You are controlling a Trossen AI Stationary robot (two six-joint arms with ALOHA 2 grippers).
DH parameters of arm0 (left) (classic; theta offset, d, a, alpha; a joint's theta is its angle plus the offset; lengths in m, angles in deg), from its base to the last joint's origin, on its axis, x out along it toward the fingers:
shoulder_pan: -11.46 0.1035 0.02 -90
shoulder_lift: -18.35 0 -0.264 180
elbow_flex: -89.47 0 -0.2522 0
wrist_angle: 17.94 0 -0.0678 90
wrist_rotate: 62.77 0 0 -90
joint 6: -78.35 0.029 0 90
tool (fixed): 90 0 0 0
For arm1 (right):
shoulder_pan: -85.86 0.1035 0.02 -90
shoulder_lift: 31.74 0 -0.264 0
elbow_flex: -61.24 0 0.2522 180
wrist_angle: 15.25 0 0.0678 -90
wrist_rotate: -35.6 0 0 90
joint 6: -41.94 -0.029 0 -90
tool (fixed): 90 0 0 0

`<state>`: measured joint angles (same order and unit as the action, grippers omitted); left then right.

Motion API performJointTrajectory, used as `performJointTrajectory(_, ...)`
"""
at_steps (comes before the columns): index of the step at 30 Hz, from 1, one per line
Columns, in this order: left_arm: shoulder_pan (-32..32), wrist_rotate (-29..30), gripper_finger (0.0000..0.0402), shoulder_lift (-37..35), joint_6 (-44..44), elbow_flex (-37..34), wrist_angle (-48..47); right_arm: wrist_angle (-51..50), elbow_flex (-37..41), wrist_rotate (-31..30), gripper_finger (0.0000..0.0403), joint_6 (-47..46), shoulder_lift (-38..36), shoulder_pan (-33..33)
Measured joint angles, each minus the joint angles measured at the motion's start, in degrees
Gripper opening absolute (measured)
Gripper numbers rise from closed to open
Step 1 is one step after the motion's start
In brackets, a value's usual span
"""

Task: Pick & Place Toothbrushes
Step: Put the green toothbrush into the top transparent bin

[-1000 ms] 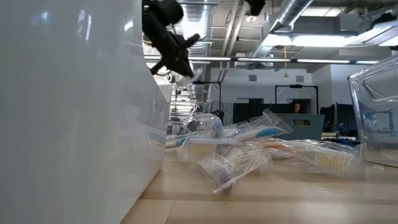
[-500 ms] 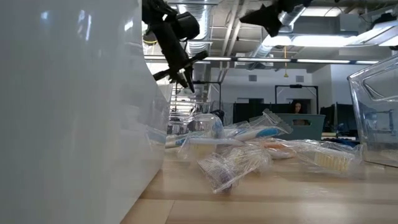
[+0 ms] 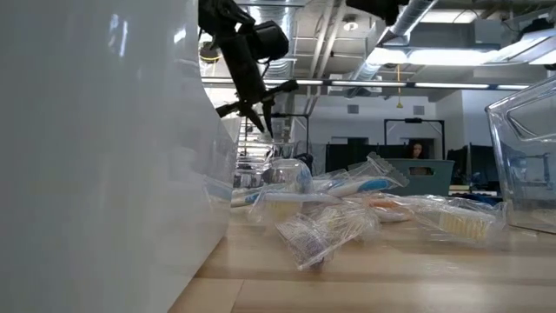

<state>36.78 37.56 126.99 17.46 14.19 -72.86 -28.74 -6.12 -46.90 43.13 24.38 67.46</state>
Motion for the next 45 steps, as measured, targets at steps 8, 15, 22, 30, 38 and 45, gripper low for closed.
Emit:
performJointTrajectory(8,2.8,-7.3,0.0008,5.4,-2.3,0.0,1.9,13.9,1.4,0.1,0.0255,2.4,2.1,-2.5)
performJointTrajectory(15,3.8,-8.3,0.0009,8.9,-2.8,-0.1,3.8,21.0,1.4,0.2,0.0255,2.4,6.1,-3.3)
performJointTrajectory(22,4.1,-8.1,0.0009,8.9,-4.0,-0.1,4.2,21.3,1.4,0.1,0.0255,2.4,6.1,-5.3)
performJointTrajectory(30,4.0,-6.1,0.0010,8.9,-2.5,-0.1,4.0,21.1,1.4,0.1,0.0255,1.1,6.1,-7.2)
performJointTrajectory(38,3.8,-5.6,0.0010,9.2,-1.1,0.0,3.7,19.7,1.4,0.1,0.0255,1.1,6.1,-7.2)
performJointTrajectory(45,3.8,-7.8,0.0010,11.6,-1.1,0.0,4.0,18.7,1.4,0.1,0.0255,1.2,6.1,-7.2)
